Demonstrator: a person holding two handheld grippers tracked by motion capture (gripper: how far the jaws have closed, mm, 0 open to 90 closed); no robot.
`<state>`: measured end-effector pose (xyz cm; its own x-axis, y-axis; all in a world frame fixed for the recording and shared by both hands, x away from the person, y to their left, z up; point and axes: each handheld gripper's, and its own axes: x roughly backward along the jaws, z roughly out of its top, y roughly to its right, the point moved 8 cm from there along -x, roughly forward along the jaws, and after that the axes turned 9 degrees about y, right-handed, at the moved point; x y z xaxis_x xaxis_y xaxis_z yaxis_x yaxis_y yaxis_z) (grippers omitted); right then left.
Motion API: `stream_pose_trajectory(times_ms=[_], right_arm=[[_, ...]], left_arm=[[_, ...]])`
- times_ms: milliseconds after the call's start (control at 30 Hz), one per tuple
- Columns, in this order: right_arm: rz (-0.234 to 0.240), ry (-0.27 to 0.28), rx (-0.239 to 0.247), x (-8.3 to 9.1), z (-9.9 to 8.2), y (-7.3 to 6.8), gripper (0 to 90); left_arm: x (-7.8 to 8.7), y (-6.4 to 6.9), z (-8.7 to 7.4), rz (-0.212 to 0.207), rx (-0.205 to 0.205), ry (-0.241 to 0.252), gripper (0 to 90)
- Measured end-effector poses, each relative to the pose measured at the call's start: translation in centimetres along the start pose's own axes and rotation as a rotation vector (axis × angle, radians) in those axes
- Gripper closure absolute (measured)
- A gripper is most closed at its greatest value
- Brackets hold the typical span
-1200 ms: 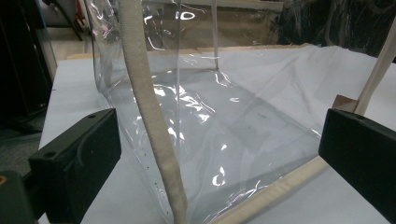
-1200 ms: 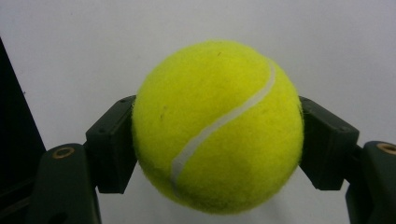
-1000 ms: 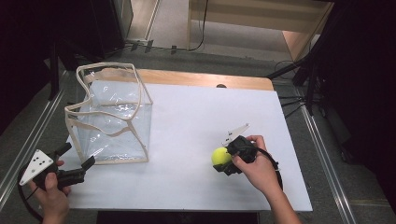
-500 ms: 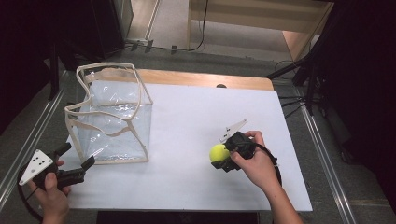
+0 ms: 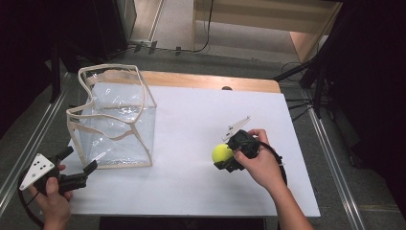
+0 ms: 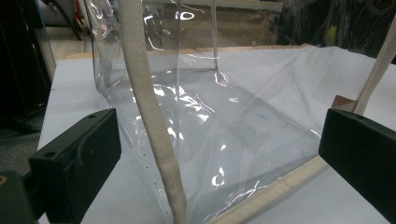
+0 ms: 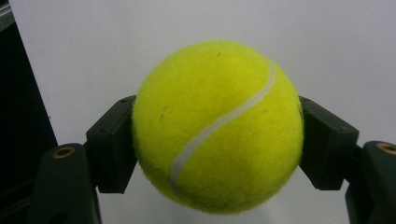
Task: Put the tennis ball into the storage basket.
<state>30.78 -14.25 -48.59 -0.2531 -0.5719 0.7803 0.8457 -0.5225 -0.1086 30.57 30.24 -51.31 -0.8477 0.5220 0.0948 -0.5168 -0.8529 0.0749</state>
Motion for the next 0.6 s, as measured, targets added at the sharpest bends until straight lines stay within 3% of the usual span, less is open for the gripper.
stream_pose_trajectory(times_ms=[600], right_arm=[[0.027, 0.008, 0.03, 0.1, 2.5, 0.0, 23.3]], left_arm=[[0.0, 0.0, 0.0, -0.001, 0.003, 0.004, 0.0]])
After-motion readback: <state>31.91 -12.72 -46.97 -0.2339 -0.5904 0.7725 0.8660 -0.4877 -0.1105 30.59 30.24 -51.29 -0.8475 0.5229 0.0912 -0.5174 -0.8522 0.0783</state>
